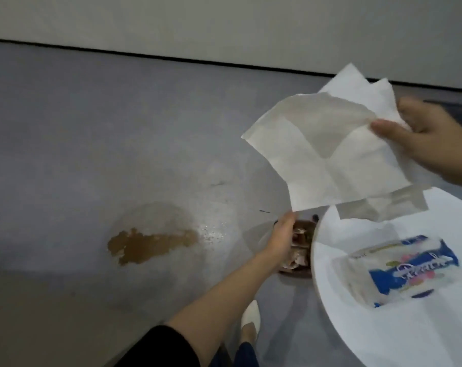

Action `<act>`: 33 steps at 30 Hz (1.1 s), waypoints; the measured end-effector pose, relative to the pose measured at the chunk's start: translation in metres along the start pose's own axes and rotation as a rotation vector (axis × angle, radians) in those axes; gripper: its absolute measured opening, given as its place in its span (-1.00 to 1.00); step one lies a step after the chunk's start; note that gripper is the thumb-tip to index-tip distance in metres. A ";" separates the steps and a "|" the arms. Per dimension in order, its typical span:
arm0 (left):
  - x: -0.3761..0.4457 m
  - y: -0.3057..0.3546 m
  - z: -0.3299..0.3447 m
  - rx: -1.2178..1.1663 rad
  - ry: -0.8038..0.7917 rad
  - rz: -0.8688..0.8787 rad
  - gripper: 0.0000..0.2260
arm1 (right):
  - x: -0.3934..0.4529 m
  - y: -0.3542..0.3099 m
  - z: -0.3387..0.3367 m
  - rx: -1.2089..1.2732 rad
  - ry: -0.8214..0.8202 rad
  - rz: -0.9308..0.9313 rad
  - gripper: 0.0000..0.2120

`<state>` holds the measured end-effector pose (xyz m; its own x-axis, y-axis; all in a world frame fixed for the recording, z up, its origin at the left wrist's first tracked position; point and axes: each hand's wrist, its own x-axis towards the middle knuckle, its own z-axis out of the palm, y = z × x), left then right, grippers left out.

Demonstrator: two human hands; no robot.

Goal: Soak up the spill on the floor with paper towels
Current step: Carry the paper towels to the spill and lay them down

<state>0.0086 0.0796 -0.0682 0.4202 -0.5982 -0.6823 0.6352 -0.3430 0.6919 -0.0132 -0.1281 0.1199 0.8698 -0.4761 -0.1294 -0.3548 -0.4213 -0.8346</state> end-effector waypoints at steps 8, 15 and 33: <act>-0.049 0.017 -0.114 -0.602 0.196 -0.039 -0.39 | 0.007 -0.030 0.124 0.322 -0.148 0.200 -0.85; -0.093 -0.021 -0.176 -0.777 0.143 -0.033 -0.26 | -0.013 -0.059 0.237 0.393 -0.368 0.374 -0.90; -0.216 -0.127 -0.316 -0.751 0.931 0.147 -0.50 | -0.052 -0.091 0.447 0.176 -0.739 0.330 -0.81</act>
<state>0.0421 0.4814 -0.0836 0.6304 0.2613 -0.7310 0.6308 0.3765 0.6785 0.1267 0.2800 -0.0371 0.7535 0.1021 -0.6495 -0.6256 -0.1925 -0.7560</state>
